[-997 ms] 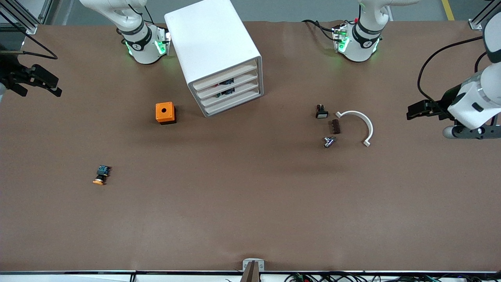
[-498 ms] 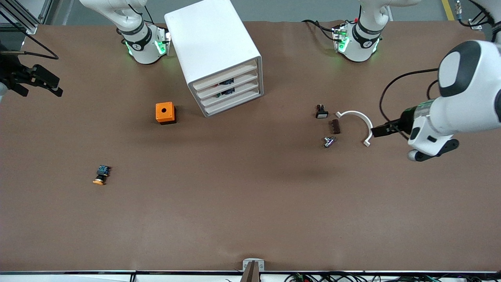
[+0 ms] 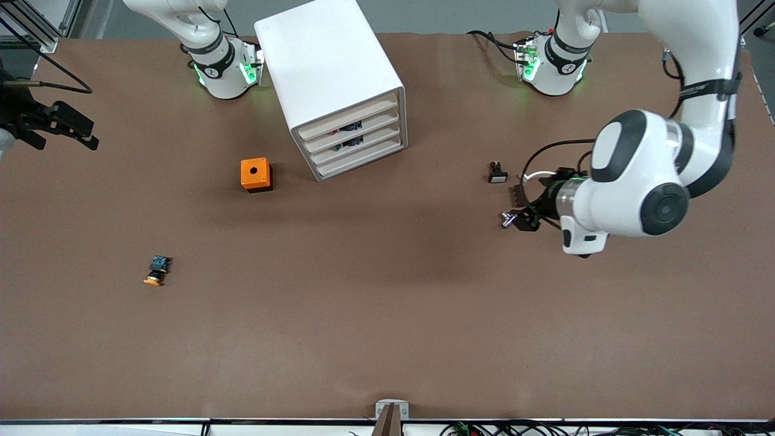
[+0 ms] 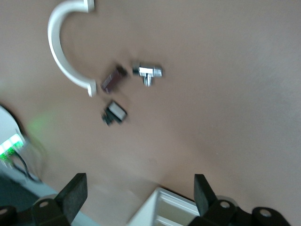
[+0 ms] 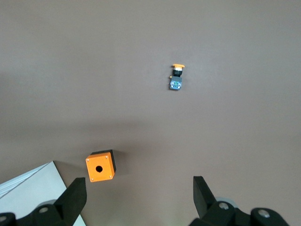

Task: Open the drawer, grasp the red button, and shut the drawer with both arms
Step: 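Move the left gripper toward the white cabinet's drawer, then grasp the drawer front of the white cabinet with the left gripper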

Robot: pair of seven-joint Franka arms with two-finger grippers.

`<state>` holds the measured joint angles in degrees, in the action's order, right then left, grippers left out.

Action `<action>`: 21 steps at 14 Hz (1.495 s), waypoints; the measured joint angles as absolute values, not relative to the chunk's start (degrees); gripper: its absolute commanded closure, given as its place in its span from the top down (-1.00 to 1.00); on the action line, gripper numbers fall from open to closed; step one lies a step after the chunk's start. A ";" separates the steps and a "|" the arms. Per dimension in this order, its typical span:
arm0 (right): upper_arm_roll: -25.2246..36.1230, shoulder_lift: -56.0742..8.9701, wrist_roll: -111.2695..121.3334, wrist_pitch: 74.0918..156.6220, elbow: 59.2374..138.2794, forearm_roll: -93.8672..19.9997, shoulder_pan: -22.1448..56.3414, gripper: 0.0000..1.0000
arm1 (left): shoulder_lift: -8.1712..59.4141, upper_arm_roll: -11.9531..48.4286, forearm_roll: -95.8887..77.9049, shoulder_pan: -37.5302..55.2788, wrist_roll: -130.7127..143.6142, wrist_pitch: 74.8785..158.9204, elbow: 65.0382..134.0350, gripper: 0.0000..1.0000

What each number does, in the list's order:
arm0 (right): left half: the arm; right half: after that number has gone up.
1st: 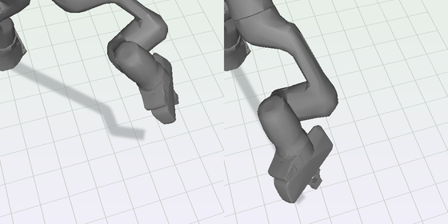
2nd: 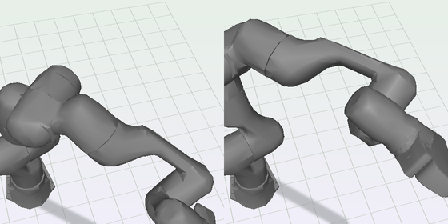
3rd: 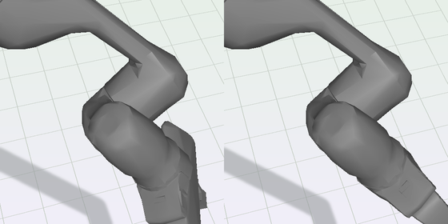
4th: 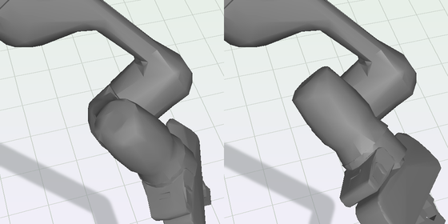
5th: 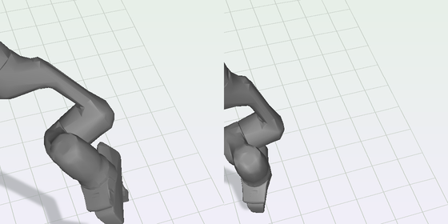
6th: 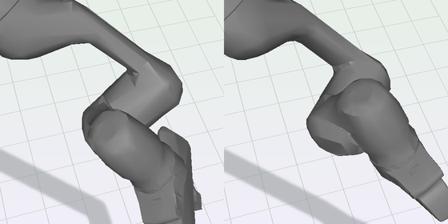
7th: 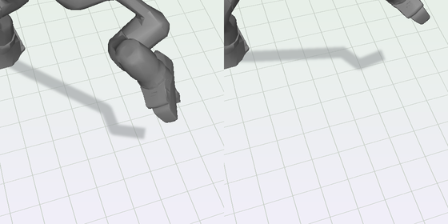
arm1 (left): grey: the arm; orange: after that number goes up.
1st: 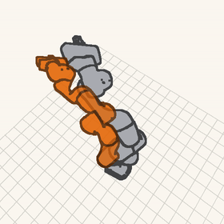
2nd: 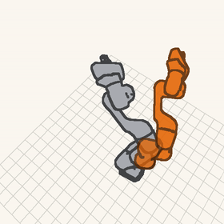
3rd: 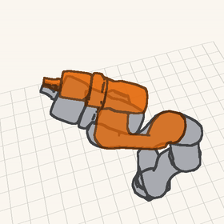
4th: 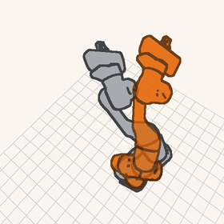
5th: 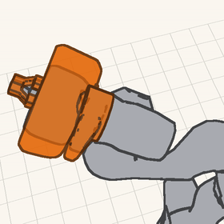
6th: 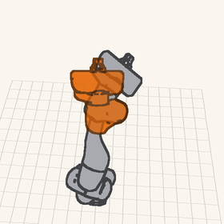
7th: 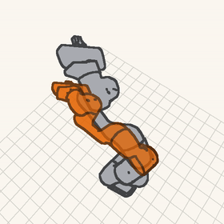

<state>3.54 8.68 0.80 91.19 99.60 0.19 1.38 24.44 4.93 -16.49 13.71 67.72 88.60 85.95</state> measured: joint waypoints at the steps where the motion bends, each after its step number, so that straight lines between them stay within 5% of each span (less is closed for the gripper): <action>1: 3.53 8.64 0.82 91.06 99.60 0.19 1.39 1.00 | 25.68 6.12 -17.72 13.83 72.37 88.59 85.34 1.00; 8: 3.38 6.96 2.62 90.48 99.60 2.24 2.57 1.00 | 37.90 12.01 -25.51 13.44 99.42 88.55 82.67 1.00; 21: 3.68 -1.06 2.62 87.32 98.27 3.43 3.20 1.00 | 49.22 18.34 -44.59 14.13 122.93 84.44 82.04 1.00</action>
<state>3.68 -1.06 2.62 87.32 98.27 3.43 3.20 49.22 18.34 -44.59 14.13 122.93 84.44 82.04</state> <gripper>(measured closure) 0.000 0.000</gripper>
